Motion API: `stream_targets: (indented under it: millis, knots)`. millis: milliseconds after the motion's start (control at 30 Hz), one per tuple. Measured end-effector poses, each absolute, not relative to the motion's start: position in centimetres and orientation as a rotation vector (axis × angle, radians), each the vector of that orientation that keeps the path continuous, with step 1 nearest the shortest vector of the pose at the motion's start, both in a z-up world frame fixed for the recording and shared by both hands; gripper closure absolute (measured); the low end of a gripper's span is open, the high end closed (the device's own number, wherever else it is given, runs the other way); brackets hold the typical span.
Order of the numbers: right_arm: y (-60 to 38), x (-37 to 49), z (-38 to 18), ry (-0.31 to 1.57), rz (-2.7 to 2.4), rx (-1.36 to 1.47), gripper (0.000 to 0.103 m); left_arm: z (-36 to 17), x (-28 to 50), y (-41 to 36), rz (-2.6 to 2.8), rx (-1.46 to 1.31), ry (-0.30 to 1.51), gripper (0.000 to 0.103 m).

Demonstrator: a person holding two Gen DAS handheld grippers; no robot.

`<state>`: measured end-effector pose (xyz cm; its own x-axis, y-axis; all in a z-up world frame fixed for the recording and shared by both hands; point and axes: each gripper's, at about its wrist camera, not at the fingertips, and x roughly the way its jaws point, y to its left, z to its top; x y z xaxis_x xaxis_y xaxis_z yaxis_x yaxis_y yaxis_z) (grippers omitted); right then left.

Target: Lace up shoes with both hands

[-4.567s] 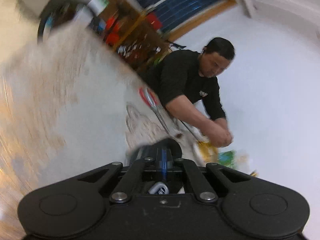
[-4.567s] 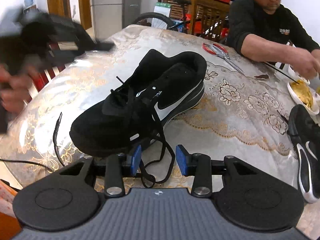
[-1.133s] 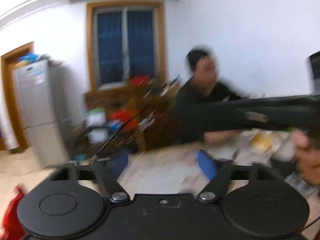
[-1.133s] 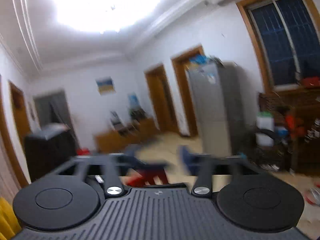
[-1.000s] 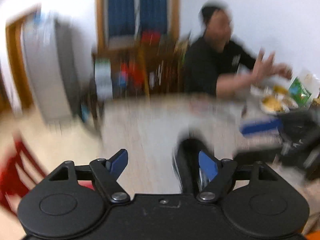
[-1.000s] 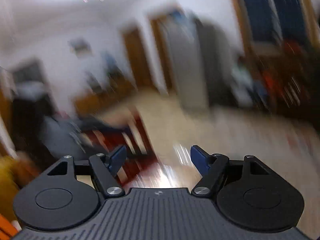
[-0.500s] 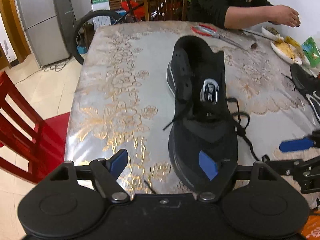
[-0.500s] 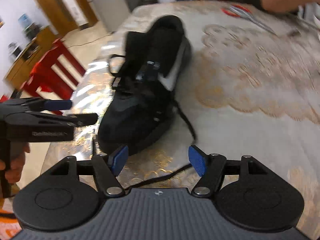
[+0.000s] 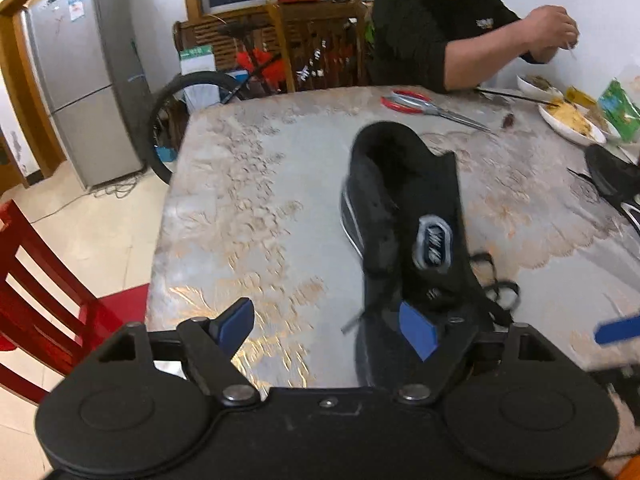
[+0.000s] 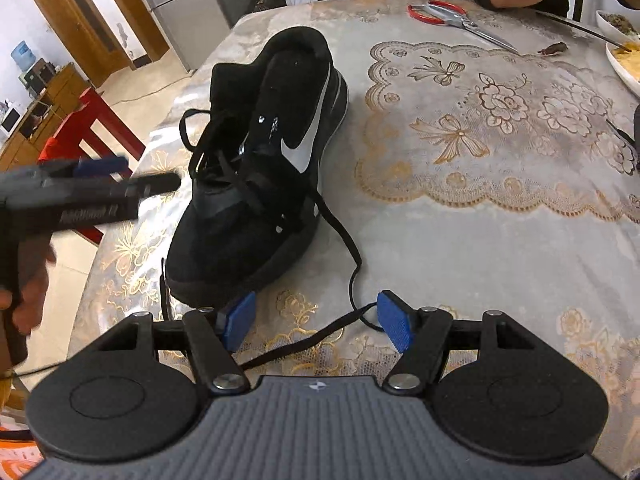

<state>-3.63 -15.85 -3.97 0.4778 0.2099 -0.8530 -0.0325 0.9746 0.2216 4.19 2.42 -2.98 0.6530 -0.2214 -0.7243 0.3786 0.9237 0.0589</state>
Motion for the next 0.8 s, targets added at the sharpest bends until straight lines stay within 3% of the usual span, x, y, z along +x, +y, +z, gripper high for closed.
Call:
stream_targets:
  millis: [100, 200, 367, 467, 500, 800]
  knots:
    - [-15.5, -3.6, -4.2, 1.079, 0.158, 0.154, 0.033, -3.0, 4.9, 2.3, -0.342, 0.226, 0.758, 0.027]
    - [-15.1, -3.4, -4.3, 1.087, 0.164, 0.123, 0.033, -3.0, 5.4, 2.0, -0.372, 0.218, 0.736, 0.042]
    - [-15.1, -3.3, -4.3, 1.092, 0.160, 0.118, 0.033, -3.8, 6.5, 0.9, -0.413, 0.198, 0.717, 0.047]
    - [-15.1, -3.3, -4.4, 1.097, 0.158, 0.119, 0.033, -4.3, 7.3, 1.0, -0.396, 0.134, 0.715, 0.073]
    - [-15.0, -3.3, -4.5, 1.099, 0.158, 0.115, 0.033, -4.4, 7.5, 1.2, -0.386, 0.108, 0.720, 0.098]
    - [-14.8, -3.9, -4.4, 1.079, 0.160, 0.090, 0.034, -1.1, 4.1, 3.1, -0.414, -0.101, 0.540, 0.102]
